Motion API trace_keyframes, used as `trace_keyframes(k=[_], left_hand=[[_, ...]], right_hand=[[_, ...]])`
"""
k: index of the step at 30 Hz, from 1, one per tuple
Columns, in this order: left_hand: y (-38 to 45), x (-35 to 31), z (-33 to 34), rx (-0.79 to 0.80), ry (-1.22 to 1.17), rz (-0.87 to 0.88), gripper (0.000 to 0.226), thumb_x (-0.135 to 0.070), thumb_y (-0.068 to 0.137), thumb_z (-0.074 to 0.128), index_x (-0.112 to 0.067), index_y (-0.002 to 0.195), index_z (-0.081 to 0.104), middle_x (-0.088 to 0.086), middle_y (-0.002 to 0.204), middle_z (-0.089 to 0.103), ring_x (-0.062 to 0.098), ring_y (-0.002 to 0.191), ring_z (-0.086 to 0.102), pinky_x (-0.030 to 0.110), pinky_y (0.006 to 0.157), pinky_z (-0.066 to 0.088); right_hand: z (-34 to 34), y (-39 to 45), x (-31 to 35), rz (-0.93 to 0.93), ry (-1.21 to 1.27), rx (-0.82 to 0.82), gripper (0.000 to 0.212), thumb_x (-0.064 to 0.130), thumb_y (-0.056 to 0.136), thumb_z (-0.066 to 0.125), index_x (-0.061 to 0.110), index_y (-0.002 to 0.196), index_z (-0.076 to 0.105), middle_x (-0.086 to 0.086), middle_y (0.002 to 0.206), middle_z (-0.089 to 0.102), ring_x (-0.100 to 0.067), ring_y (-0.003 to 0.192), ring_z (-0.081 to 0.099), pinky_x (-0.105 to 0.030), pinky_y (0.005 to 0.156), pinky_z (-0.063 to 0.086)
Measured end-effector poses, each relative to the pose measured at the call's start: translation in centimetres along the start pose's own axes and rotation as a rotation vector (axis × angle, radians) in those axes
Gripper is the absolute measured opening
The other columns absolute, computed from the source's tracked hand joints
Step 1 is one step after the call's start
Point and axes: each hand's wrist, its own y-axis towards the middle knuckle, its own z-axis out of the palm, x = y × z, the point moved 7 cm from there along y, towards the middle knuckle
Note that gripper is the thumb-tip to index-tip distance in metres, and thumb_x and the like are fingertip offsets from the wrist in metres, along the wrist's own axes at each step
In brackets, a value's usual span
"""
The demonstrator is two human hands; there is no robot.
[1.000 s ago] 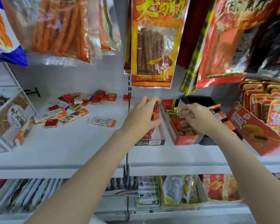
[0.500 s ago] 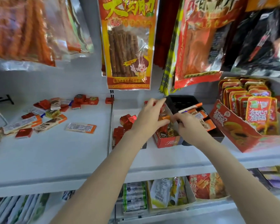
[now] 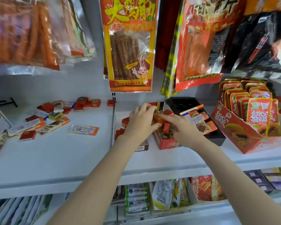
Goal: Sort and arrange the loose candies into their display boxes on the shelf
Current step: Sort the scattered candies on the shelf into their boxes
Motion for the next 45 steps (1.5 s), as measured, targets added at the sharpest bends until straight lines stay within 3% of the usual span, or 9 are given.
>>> trace_keyframes(k=[4,8,15,19,23,29,33,39,45], left_hand=[[-1.3,1.0,-1.7,-0.030,0.003,0.012,0.035,-0.031,0.092,0.048,-0.018,0.125,0.049,0.001,0.131,0.044,0.020,0.121,0.042,0.035,0.102,0.031],[-2.8,4.9,-3.5,-0.007,0.079,-0.067,0.030,-0.025,0.092,0.047,-0.019,0.121,0.054,-0.001,0.130,0.047,0.020,0.120,0.044,0.037,0.101,0.030],[-6.3,14.5,-6.3,0.051,0.183,-0.288,0.039,-0.025,0.091,0.047,-0.020,0.130,0.047,0.002,0.138,0.044,0.024,0.126,0.040,0.038,0.103,0.029],[-8.5,19.9,-8.0,0.052,0.265,-0.443,0.046,-0.036,0.092,0.046,-0.031,0.136,0.038,0.002,0.150,0.027,0.028,0.137,0.021,0.045,0.113,0.015],[-10.0,23.2,-9.0,0.083,0.246,-0.532,0.055,-0.048,0.092,0.042,-0.037,0.142,0.023,-0.001,0.155,0.011,0.029,0.142,0.005,0.048,0.113,0.007],[-10.3,24.5,-8.6,0.149,0.167,-0.476,0.059,-0.029,0.091,0.051,-0.024,0.144,0.024,0.002,0.153,0.021,0.027,0.139,0.023,0.044,0.112,0.025],[-10.6,24.6,-8.6,0.191,0.153,-0.440,0.052,-0.022,0.090,0.051,-0.021,0.140,0.034,0.004,0.146,0.033,0.027,0.134,0.031,0.041,0.111,0.026],[-10.6,23.2,-9.5,0.120,0.023,-0.431,0.017,-0.013,0.085,0.058,-0.014,0.102,0.060,0.007,0.114,0.051,0.025,0.108,0.049,0.036,0.092,0.041],[-10.4,22.3,-9.1,0.179,0.101,-0.390,0.048,-0.019,0.085,0.059,-0.020,0.130,0.043,0.003,0.135,0.043,0.025,0.123,0.041,0.039,0.101,0.037]], right_hand=[[-0.1,0.3,1.5,0.087,-0.144,-0.045,0.074,-0.001,0.086,0.040,0.035,0.145,0.012,0.001,0.148,0.028,-0.028,0.131,0.024,-0.049,0.104,0.025],[-1.3,0.3,5.8,-0.012,-0.025,-0.289,0.048,0.000,0.087,0.040,0.016,0.132,0.044,-0.009,0.130,0.049,-0.030,0.118,0.039,-0.040,0.099,0.034],[3.1,6.1,14.6,-0.228,0.176,-0.073,0.051,-0.003,0.089,0.039,0.016,0.136,0.041,-0.009,0.139,0.045,-0.025,0.130,0.037,-0.027,0.105,0.029],[6.4,12.0,18.8,-0.279,0.244,0.104,0.058,-0.008,0.084,0.041,0.012,0.139,0.037,-0.010,0.143,0.042,-0.024,0.133,0.037,-0.019,0.102,0.025],[10.4,17.8,19.5,-0.206,0.058,0.178,0.073,0.005,0.085,0.053,0.030,0.145,0.018,-0.010,0.147,0.030,-0.035,0.131,0.034,-0.041,0.108,0.033],[12.4,20.2,21.5,-0.293,-0.275,0.125,0.070,0.008,0.085,0.050,0.037,0.141,0.020,-0.006,0.143,0.018,-0.037,0.125,0.024,-0.052,0.103,0.034],[11.8,20.4,20.9,-0.273,-0.193,0.105,0.054,0.014,0.086,0.047,0.032,0.135,0.033,-0.012,0.133,0.025,-0.035,0.119,0.028,-0.044,0.103,0.032],[11.5,18.1,20.3,-0.374,-0.180,0.219,0.042,0.013,0.082,0.057,0.021,0.122,0.047,-0.015,0.110,0.052,-0.033,0.101,0.052,-0.027,0.076,0.037],[9.3,13.2,20.4,-0.401,0.102,0.139,0.036,0.008,0.082,0.059,0.020,0.113,0.046,-0.012,0.108,0.055,-0.024,0.084,0.054,-0.025,0.068,0.041]])
